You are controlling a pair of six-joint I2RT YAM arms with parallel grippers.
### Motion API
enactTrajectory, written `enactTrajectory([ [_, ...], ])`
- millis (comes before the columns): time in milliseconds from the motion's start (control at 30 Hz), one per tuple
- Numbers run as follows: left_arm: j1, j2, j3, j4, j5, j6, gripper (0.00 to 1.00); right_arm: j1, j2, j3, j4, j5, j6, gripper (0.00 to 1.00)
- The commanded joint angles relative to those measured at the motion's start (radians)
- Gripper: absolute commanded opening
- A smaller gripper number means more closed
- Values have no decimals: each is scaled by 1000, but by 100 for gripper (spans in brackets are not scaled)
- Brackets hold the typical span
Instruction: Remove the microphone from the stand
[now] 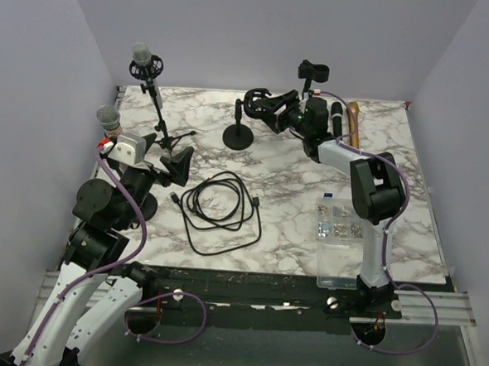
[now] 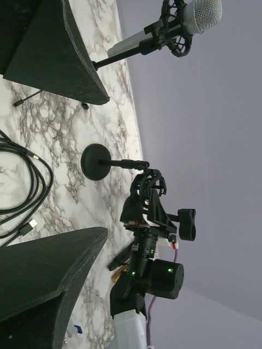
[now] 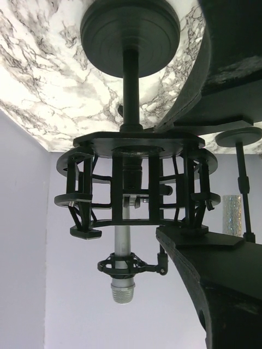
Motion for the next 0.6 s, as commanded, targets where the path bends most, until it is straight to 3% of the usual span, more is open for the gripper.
enactTrajectory([
  [0, -5, 3, -11, 16, -19, 4, 98, 3, 28, 60, 93, 45, 16, 53],
  [567, -20, -2, -13, 16, -30, 7, 98, -20, 76, 119, 148, 333, 10, 50],
])
